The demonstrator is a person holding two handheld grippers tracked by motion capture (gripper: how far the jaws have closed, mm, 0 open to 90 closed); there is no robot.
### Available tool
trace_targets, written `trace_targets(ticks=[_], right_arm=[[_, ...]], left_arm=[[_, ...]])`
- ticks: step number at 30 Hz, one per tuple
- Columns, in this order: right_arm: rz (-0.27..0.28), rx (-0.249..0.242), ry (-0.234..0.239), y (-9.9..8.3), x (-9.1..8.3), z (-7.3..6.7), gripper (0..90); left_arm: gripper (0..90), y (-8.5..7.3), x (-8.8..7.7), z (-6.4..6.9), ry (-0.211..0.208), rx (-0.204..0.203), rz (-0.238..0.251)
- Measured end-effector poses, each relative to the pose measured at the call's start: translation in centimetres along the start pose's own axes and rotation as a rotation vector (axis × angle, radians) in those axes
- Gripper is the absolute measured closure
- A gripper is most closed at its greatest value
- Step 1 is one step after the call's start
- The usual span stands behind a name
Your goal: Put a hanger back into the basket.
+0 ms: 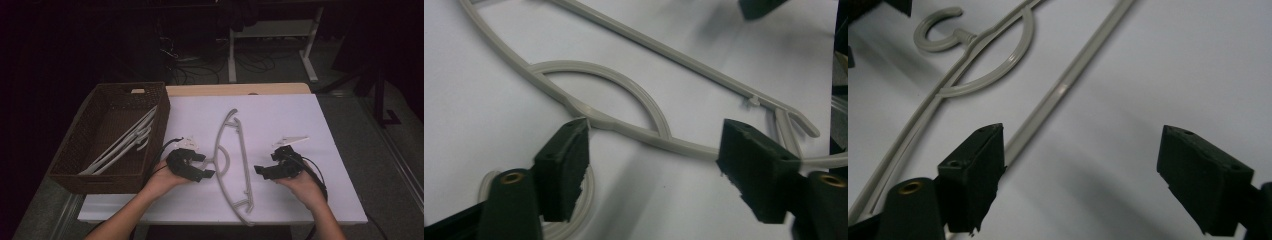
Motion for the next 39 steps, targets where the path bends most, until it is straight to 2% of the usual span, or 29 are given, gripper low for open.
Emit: trace_targets(ticks=[3,4,5,6,8,9,12,18,22,27,34,39], right_arm=[[-0.027,-0.013,-0.002,0.1,0.8,-0.7,22.7],[-0.06,-0.02,0.004,0.2,1.6,-1.5,25.8],[-0.06,-0.02,0.004,0.2,1.6,-1.5,25.8],[-0.085,-0.025,0.007,0.3,2.1,-2.1,29.5],[-0.094,-0.03,0.006,0.3,2.3,-2.3,31.0],[-0.104,-0.017,0.009,0.4,2.6,-2.6,35.5],[-0.133,-0.023,0.006,0.5,3.2,-3.1,42.7],[-0.205,-0.016,-0.027,-0.1,4.4,-3.3,53.8],[-0.211,-0.018,-0.016,-0.2,4.5,-3.6,58.9],[-0.225,-0.032,-0.043,-0.2,4.7,-3.8,60.0],[-0.238,-0.068,-0.078,-0.1,4.8,-4.1,72.2],[-0.241,-0.083,-0.072,0.0,4.8,-4.0,73.1]], left_arm=[[22.5,0.0,0.1,-0.1,-0.004,-0.001,0.005],[22.1,0.0,0.1,-0.2,-0.005,-0.004,0.009],[22.1,0.0,0.1,-0.2,-0.005,-0.004,0.009],[22.1,0.0,0.2,-0.4,-0.005,-0.005,0.007],[22.1,0.0,0.2,-0.5,-0.009,-0.007,0.011],[22.1,0.0,0.2,-0.5,-0.011,-0.009,0.012],[22.1,0.1,0.1,-0.6,-0.011,-0.011,0.018],[22.2,0.0,0.3,-0.6,-0.011,-0.019,0.02],[22.2,-0.1,0.4,-0.6,-0.009,-0.018,0.016],[22.5,-0.1,0.5,-0.6,-0.008,-0.021,0.014],[22.8,-0.1,0.4,-0.7,-0.005,-0.022,0.016],[22.9,-0.1,0.3,-0.8,-0.001,-0.026,0.02]])
Point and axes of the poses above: each handheld gripper's, and its own axes: x roughly forward along the jaws, y roughly out of its top, z roughly to its right, the point moved 8 cm from there along x, roughly forward along the jaws, and after that the axes turned 1 degree about -z, right-handed, at the moved point
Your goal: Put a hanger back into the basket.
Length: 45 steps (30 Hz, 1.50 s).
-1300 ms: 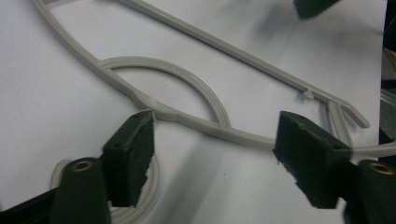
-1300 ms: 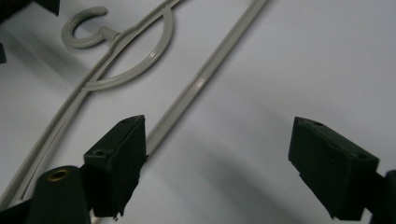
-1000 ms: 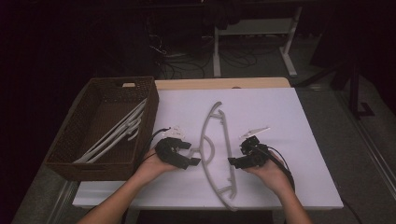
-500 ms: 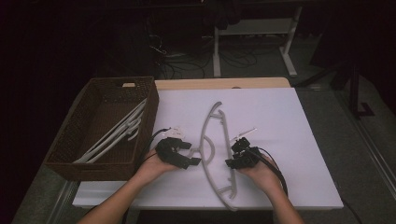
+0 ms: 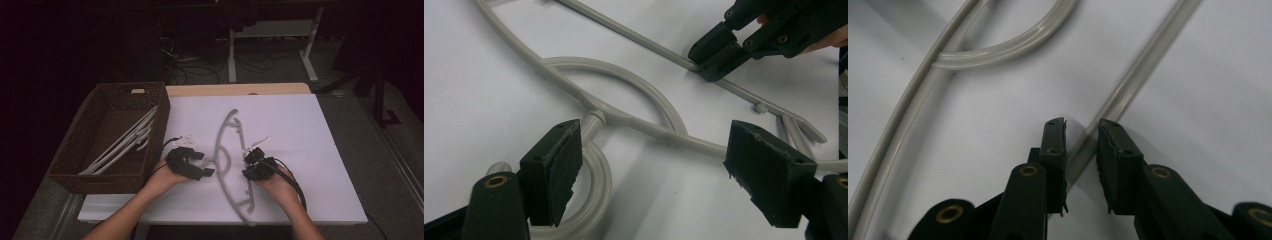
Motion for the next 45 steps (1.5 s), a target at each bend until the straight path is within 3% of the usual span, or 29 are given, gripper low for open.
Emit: trace_targets(ticks=[5,11,32,35,37,40,45], right_arm=[[-0.01,-0.026,-0.027,-0.1,-0.2,0.6,75.3],[-0.012,-0.012,-0.063,-0.4,-0.8,2.4,81.8],[-0.015,0.075,-0.258,-1.0,-2.2,11.9,87.4],[0.011,0.103,-0.227,-0.7,-2.3,12.3,86.3],[0.047,0.113,-0.198,-0.1,-2.6,11.9,81.1],[0.13,0.12,-0.099,1.8,-2.8,10.6,78.2],[0.158,0.08,-0.003,5.4,-0.7,7.9,75.5]], left_arm=[[23.2,0.0,-0.1,-0.1,0.003,-0.001,0.004],[23.2,0.0,-0.1,-0.1,0.006,-0.004,0.004],[23.3,-0.2,0.0,-0.2,0.009,-0.012,0.001],[23.3,-0.2,0.0,-0.2,0.009,-0.012,0.002],[23.3,-0.2,0.1,-0.2,0.008,-0.012,0.002],[23.3,-0.2,0.1,-0.2,0.009,-0.011,-0.002],[23.3,-0.1,0.1,-0.3,0.008,-0.011,0.005]])
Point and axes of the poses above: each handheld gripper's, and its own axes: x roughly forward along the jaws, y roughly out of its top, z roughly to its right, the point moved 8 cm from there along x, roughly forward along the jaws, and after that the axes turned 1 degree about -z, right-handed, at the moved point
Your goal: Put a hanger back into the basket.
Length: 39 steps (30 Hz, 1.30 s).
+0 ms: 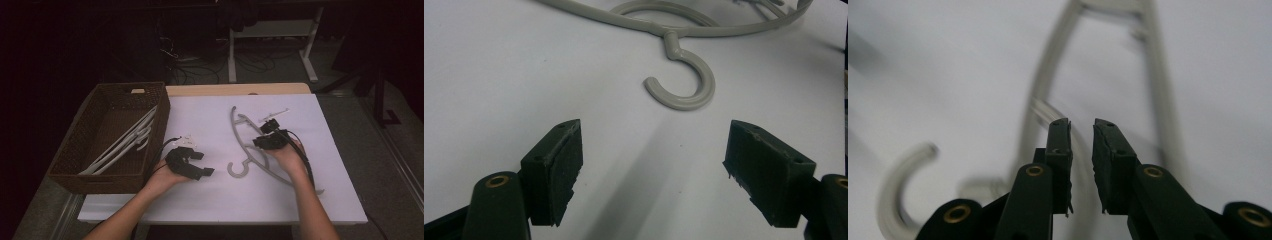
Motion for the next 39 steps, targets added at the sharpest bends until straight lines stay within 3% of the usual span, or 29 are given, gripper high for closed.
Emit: trace_targets(ticks=[3,7,10,16,18,23,30,38,39], right_arm=[[-0.007,-0.011,0.012,1.6,2.1,-1.3,72.5],[-0.031,0.003,0.023,3.0,4.5,-1.9,69.7],[-0.043,0.007,-0.005,3.7,5.6,-1.8,68.6],[-0.067,0.017,-0.039,4.4,7.1,-1.6,69.5],[-0.062,0.014,-0.057,4.5,7.3,-1.5,74.2],[-0.052,-0.001,-0.054,4.6,7.3,-1.6,76.2],[-0.047,-0.096,0.035,4.9,7.5,-4.0,79.7],[-0.079,-0.261,0.186,3.1,6.7,-9.0,81.1],[-0.079,-0.261,0.186,3.1,6.7,-9.0,81.1]], left_arm=[[23.2,0.0,-0.2,-0.2,0.001,0.001,0.004],[23.3,0.1,-0.4,-0.3,0.002,-0.003,0.011],[23.2,0.1,-0.4,-0.3,0.002,-0.003,0.013],[23.3,0.1,-0.3,-0.2,0.002,0.0,0.008],[23.4,0.1,-0.3,-0.2,0.003,0.0,0.008],[23.4,0.1,-0.3,-0.2,0.004,0.001,0.01],[23.5,0.1,-0.6,-0.4,0.009,-0.001,0.015],[23.4,0.0,-0.7,-0.5,0.024,-0.004,0.009],[23.4,0.0,-0.7,-0.5,0.024,-0.004,0.009]])
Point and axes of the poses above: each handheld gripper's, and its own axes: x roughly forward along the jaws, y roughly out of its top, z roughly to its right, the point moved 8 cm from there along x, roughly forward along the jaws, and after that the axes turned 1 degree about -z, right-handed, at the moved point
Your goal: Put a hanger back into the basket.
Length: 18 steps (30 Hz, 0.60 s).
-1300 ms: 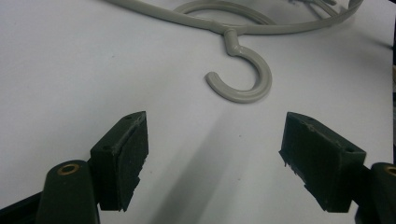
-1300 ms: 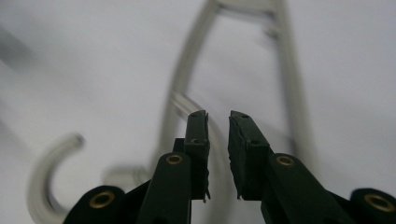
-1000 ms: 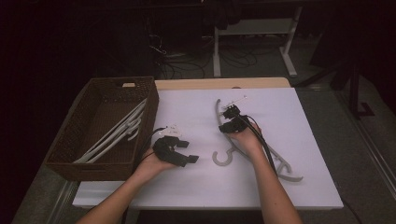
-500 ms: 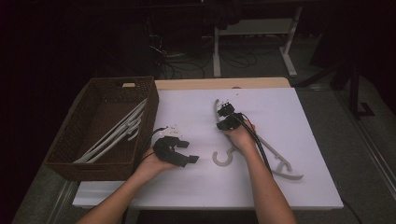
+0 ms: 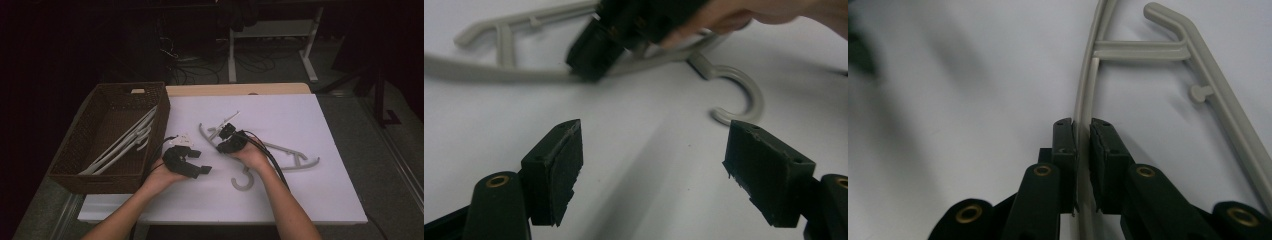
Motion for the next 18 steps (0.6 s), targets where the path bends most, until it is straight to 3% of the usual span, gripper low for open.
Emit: trace_targets(ticks=[1,5,7,9,12,14,18], right_arm=[[-0.006,-0.052,0.047,-0.6,-0.2,-1.6,81.2],[-0.017,-0.11,0.106,-1.5,-0.9,-3.6,81.2],[-0.018,-0.12,0.115,-1.7,-1.0,-3.9,81.2],[-0.013,-0.139,0.157,-2.8,-1.7,-5.3,81.3],[-0.028,-0.168,0.184,-3.7,-2.1,-6.6,81.3],[-0.033,-0.181,0.188,-4.3,-2.1,-7.0,80.9],[0.002,-0.161,0.191,-4.4,-2.9,-6.8,79.3]], left_arm=[[23.4,0.0,-0.1,0.0,0.006,-0.001,0.001],[23.4,0.0,-0.1,0.0,0.005,-0.001,0.002],[23.5,0.0,-0.1,0.0,0.005,-0.001,0.004],[23.4,0.0,-0.1,0.0,0.007,-0.001,0.004],[23.4,0.0,-0.1,-0.1,0.007,0.0,0.004],[23.4,0.1,-0.1,-0.1,0.008,0.0,0.006],[23.4,0.1,-0.2,0.0,0.007,0.001,0.01]])
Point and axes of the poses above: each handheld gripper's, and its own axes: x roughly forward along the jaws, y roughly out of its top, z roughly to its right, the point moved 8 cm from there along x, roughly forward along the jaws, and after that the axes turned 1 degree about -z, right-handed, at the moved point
